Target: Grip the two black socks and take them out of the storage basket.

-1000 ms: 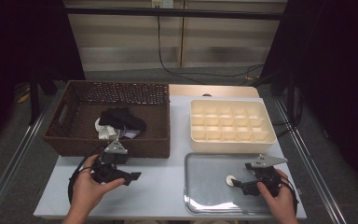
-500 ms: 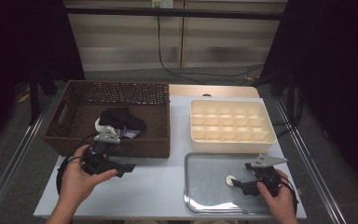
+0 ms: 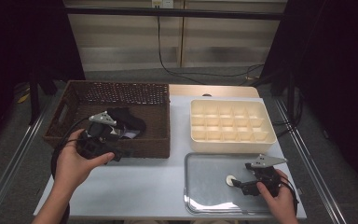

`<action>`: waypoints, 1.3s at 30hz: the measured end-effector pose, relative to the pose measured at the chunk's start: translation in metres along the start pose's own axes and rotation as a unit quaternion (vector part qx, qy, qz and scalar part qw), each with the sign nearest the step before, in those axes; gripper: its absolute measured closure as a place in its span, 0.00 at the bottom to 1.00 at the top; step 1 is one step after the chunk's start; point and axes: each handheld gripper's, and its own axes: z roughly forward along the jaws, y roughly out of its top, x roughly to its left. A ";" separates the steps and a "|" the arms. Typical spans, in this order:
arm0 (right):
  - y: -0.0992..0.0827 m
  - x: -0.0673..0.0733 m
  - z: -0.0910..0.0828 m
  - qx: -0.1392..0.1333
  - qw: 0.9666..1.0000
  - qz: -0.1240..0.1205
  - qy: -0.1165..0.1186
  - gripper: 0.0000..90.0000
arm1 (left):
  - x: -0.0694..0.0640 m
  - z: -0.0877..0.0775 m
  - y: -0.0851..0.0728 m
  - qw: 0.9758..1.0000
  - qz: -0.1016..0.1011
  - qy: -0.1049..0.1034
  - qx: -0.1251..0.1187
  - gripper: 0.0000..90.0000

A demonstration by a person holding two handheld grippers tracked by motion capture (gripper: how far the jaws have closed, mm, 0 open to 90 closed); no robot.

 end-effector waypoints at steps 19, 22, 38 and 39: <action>0.000 0.001 0.000 0.000 1.000 0.000 -0.004 0.15 | 0.046 0.018 0.018 0.997 -0.048 0.055 -0.006 0.29; 0.000 0.001 0.000 0.001 1.000 0.000 -0.004 0.15 | 0.054 0.023 0.019 0.997 -0.057 0.058 -0.003 0.30; 0.000 0.001 0.000 0.001 1.000 0.001 -0.005 0.14 | 0.090 0.047 0.026 0.990 -0.112 0.088 0.013 0.30; 0.000 0.001 0.000 0.001 1.000 0.001 -0.005 0.14 | 0.092 0.049 0.027 0.989 -0.118 0.092 0.012 0.30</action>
